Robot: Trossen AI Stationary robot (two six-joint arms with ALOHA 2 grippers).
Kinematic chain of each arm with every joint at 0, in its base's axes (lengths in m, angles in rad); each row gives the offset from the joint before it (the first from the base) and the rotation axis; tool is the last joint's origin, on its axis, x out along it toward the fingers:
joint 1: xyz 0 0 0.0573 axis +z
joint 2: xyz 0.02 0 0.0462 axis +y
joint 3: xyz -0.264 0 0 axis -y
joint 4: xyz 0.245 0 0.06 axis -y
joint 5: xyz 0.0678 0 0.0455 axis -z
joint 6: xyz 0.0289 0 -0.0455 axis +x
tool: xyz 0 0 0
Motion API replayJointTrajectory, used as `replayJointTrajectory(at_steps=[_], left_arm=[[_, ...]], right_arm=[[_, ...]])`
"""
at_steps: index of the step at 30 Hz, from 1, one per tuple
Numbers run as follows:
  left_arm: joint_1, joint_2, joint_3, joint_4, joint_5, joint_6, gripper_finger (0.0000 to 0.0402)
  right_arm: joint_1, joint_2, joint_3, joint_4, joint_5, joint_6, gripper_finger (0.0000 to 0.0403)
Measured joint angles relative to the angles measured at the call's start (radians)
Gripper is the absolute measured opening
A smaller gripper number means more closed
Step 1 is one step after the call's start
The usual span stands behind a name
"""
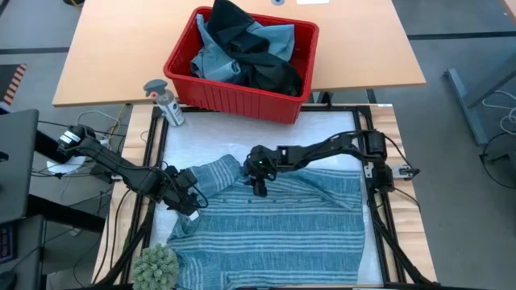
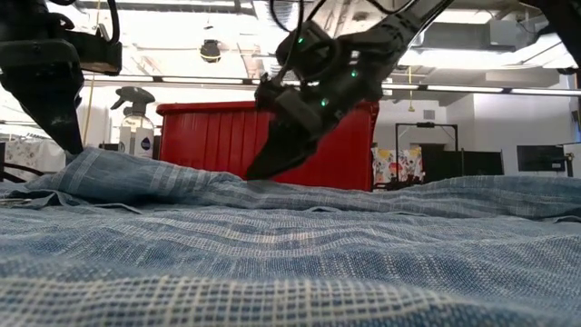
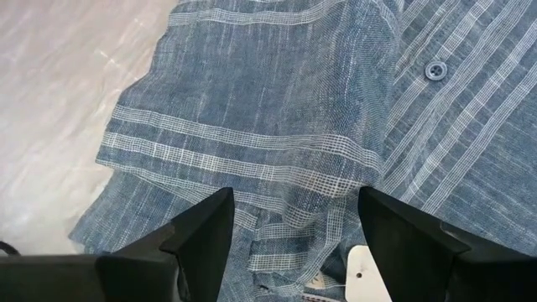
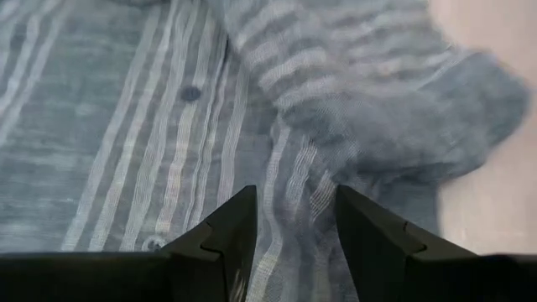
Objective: Fold Laundry from Bin
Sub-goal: Fold the light blue shirt
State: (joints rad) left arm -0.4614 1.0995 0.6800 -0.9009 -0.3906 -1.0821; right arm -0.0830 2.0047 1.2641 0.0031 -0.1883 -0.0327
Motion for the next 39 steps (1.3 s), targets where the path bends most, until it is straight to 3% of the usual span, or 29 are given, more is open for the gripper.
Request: replayJointTrajectory(at_steps=[33, 39], left_arm=[[0.0, 0.0, 0.0, 0.001, -0.04, 0.021, 0.0245], [0.0, 0.0, 0.0, 0.0, -0.036, 0.018, 0.0245]], right_arm=[[-0.038, 0.014, 0.024, 0.002, -0.022, -0.049, 0.0125], [-0.038, 0.072, 0.029, 0.031, -0.039, -0.028, 0.0126]])
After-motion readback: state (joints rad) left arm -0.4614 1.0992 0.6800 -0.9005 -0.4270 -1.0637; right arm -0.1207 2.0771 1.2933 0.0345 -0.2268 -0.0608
